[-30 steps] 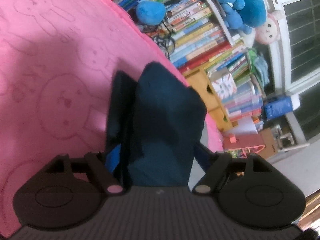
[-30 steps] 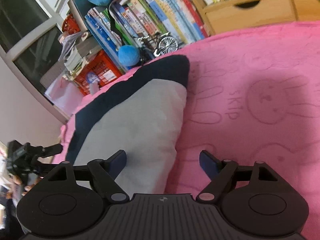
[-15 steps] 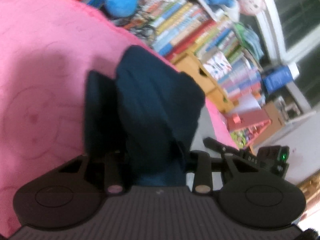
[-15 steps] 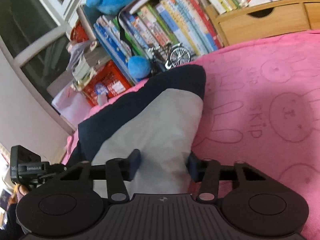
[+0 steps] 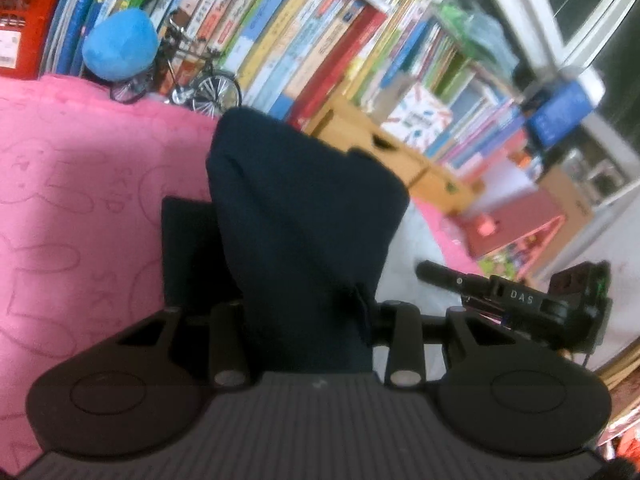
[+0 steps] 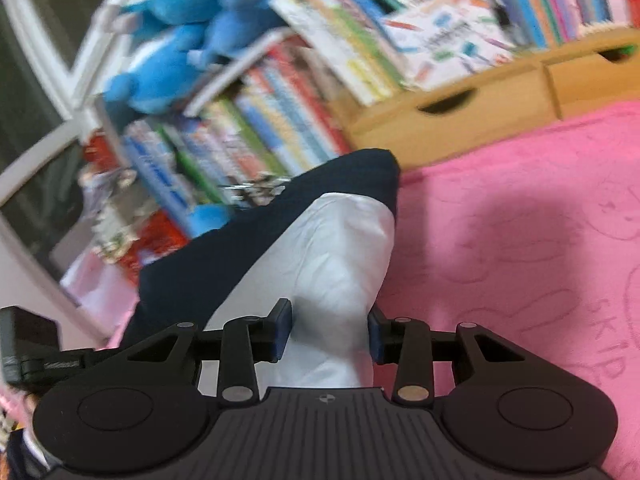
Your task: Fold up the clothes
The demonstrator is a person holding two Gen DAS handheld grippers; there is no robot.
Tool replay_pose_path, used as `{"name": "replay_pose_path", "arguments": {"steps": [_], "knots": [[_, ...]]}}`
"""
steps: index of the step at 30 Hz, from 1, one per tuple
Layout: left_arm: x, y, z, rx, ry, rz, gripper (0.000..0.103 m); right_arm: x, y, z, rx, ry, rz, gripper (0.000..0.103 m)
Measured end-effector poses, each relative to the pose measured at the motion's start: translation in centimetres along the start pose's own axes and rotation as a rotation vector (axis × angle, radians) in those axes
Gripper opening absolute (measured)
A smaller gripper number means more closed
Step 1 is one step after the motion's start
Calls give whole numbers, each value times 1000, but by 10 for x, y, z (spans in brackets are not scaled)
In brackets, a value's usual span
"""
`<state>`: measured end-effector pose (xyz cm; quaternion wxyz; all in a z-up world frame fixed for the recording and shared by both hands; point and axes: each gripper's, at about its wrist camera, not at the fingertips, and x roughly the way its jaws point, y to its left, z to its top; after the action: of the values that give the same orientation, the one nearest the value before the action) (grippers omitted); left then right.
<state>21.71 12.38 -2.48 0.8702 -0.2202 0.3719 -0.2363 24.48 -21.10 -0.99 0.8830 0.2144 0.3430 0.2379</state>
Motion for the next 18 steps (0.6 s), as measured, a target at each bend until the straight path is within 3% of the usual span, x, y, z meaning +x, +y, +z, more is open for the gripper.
{"name": "replay_pose_path", "arguments": {"steps": [5, 6, 7, 11, 15, 18], "knots": [[14, 3, -7, 19, 25, 41, 45, 15, -17, -11, 15, 21, -21, 42], [16, 4, -8, 19, 31, 55, 50, 15, -18, -11, 12, 21, -18, 42], [18, 5, -9, 18, 36, 69, 57, 15, -18, -11, 9, 22, -17, 44], [15, 7, -11, 8, 14, 106, 60, 10, -11, -12, -60, 6, -65, 54], [-10, 8, -15, 22, -49, 235, 65, -5, 1, -17, -157, -27, -133, 57], [-30, -9, -23, 76, -149, 410, 64, -25, 13, -25, -263, -66, -205, 60]]}}
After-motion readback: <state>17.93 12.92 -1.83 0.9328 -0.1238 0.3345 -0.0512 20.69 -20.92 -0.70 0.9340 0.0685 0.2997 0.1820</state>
